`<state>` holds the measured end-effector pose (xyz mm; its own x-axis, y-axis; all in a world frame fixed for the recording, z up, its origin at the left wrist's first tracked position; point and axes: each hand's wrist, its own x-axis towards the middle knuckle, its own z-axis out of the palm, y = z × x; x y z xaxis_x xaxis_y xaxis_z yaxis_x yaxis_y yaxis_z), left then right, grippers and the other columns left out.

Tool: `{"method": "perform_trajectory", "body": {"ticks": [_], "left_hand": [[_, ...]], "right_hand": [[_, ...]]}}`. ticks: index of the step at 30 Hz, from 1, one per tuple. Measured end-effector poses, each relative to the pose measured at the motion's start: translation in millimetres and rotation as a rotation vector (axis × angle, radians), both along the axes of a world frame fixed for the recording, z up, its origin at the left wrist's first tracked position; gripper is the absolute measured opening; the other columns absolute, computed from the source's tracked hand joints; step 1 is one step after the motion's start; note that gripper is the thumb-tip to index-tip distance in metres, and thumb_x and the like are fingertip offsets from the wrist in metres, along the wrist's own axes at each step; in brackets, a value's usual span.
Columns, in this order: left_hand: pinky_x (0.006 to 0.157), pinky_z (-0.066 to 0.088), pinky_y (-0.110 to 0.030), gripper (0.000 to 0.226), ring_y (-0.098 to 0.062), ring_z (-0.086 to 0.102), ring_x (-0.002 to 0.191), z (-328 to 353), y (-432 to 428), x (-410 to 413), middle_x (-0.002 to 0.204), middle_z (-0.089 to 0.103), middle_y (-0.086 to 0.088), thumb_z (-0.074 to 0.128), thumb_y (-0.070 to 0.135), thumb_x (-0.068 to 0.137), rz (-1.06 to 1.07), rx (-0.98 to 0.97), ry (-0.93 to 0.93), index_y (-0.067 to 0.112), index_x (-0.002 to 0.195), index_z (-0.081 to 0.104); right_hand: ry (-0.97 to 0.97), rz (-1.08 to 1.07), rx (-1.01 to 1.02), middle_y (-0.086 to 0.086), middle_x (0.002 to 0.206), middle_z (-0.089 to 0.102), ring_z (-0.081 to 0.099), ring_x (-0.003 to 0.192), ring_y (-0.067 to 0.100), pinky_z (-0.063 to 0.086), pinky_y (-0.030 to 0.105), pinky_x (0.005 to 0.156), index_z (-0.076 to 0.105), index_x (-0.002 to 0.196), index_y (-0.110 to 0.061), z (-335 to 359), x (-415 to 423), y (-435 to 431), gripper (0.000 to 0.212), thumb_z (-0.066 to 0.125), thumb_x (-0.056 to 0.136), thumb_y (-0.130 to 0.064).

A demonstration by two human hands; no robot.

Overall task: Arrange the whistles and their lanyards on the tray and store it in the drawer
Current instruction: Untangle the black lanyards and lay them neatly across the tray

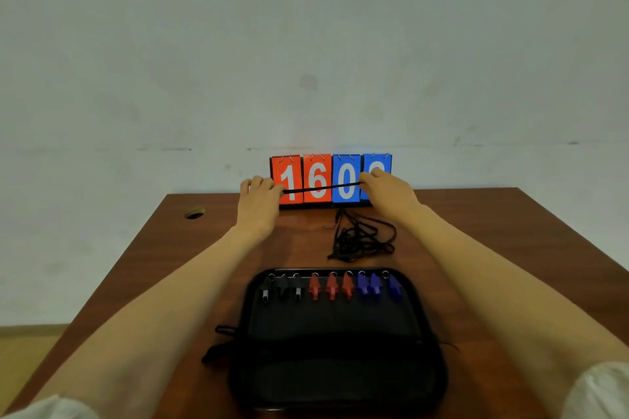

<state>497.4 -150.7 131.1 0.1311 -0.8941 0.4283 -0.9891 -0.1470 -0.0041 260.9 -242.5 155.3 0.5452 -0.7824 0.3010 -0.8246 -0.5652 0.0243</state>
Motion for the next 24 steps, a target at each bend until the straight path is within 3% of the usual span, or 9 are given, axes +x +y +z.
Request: {"method": "perform_trajectory", "body": {"ticks": [4,7,9,12,15,18,21,24], "left_hand": [[0.101,0.033,-0.035,0.036,-0.029,0.052,0.109,33.1,14.5,-3.3,0.116,0.057,-0.010,0.040,0.008,0.097,-0.022,-0.100,0.112,0.014,0.131,0.053],[0.088,0.044,-0.034,0.036,-0.031,0.057,0.104,57.5,32.4,-14.4,0.119,0.055,-0.014,0.040,0.020,0.099,-0.069,-0.160,0.333,0.010,0.131,0.053],[0.088,0.046,-0.033,0.038,-0.028,0.058,0.106,67.3,40.1,-18.8,0.119,0.054,-0.015,0.037,0.024,0.100,-0.074,-0.211,0.457,0.008,0.131,0.053],[0.089,0.044,-0.030,0.035,-0.025,0.058,0.109,73.5,46.5,-17.6,0.120,0.057,-0.013,0.036,0.021,0.101,-0.070,-0.275,0.584,0.008,0.128,0.054],[0.078,0.045,-0.028,0.025,-0.022,0.059,0.094,76.1,56.2,-15.4,0.111,0.064,-0.012,0.041,0.015,0.099,-0.085,-0.353,0.730,0.006,0.116,0.057],[0.070,0.041,-0.027,0.018,-0.017,0.055,0.081,73.9,66.7,-12.0,0.099,0.067,-0.010,0.049,0.017,0.096,-0.082,-0.368,0.783,0.005,0.105,0.059],[0.071,0.042,-0.027,0.018,-0.018,0.059,0.083,68.2,77.8,-3.6,0.094,0.069,-0.007,0.056,0.024,0.093,-0.066,-0.369,0.765,0.010,0.099,0.065],[0.080,0.044,-0.026,0.021,-0.023,0.062,0.095,62.6,86.5,3.4,0.100,0.070,-0.009,0.054,0.017,0.094,-0.084,-0.361,0.763,0.007,0.105,0.069]], "right_hand": [[-0.200,-0.039,-0.041,0.010,0.095,0.053,0.054,0.079,0.029,0.038,0.034,0.062,0.051,0.115,-0.010,31.8,-13.6,19.4,0.031,0.031,0.103,-0.030],[-0.327,-0.025,-0.048,0.009,0.107,0.058,0.058,0.096,0.026,0.045,0.035,0.072,0.052,0.125,-0.014,52.9,-21.2,33.5,0.034,0.031,0.103,-0.029],[-0.362,0.015,-0.026,0.008,0.114,0.056,0.054,0.105,0.023,0.042,0.030,0.075,0.048,0.135,-0.014,62.3,-26.4,41.7,0.037,0.031,0.103,-0.022],[-0.470,0.099,0.040,0.007,0.105,0.061,0.055,0.089,0.020,0.040,0.027,0.073,0.045,0.136,-0.015,69.9,-34.5,53.8,0.036,0.032,0.102,-0.016],[-0.665,0.106,0.052,0.003,0.092,0.069,0.061,0.073,0.024,0.046,0.033,0.065,0.053,0.113,-0.011,72.5,-40.1,66.2,0.020,0.044,0.099,-0.022],[-0.788,0.077,0.030,0.000,0.088,0.071,0.061,0.074,0.018,0.049,0.032,0.067,0.064,0.099,-0.012,73.6,-44.7,75.6,0.018,0.057,0.093,-0.027],[-0.827,0.046,0.014,0.003,0.093,0.073,0.062,0.082,0.017,0.050,0.033,0.075,0.069,0.101,-0.011,73.7,-50.5,80.2,0.020,0.056,0.094,-0.024],[-0.775,-0.011,-0.024,0.004,0.096,0.072,0.057,0.072,0.012,0.043,0.024,0.063,0.066,0.105,-0.009,71.0,-54.1,84.2,0.024,0.049,0.098,-0.024]]}}
